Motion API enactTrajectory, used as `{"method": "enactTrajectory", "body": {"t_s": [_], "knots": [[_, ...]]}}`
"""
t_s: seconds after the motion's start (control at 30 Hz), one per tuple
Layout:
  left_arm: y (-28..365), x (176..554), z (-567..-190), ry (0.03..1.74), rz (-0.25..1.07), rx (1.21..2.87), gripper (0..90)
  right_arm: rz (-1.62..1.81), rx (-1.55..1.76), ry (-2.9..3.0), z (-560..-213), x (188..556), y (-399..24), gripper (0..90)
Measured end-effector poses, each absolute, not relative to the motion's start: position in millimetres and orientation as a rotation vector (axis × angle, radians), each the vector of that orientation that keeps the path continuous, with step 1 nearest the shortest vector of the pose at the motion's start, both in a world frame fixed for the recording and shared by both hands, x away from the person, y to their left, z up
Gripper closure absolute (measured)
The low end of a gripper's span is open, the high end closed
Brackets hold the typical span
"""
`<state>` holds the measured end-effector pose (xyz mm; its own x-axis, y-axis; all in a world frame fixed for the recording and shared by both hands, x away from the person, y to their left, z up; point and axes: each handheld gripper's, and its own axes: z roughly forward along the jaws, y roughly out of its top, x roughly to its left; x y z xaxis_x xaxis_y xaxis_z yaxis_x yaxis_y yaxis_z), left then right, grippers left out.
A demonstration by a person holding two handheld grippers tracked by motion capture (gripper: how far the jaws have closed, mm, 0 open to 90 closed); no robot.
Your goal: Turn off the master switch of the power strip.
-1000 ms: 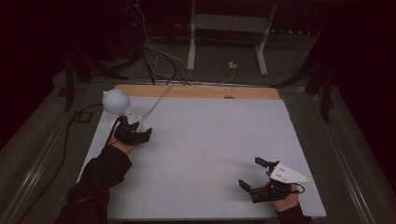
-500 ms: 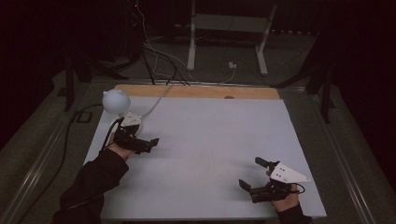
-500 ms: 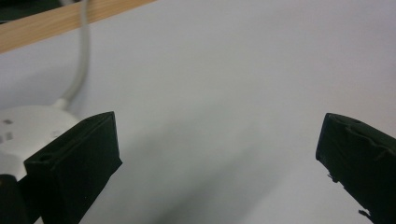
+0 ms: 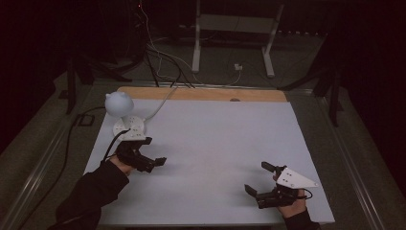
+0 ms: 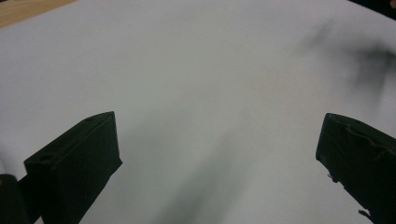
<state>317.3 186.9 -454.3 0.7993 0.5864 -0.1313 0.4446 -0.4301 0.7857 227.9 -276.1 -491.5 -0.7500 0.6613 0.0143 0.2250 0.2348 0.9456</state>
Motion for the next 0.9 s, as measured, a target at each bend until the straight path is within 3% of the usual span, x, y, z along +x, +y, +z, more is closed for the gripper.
{"method": "enactTrajectory", "body": {"t_s": [0.9], "knots": [[209.9, 268.5, -488.9, 0.785, 0.244, 2.146, 0.2, 1.526, 0.826, 2.131, -492.8, 228.6, -275.2, 0.0]]}}
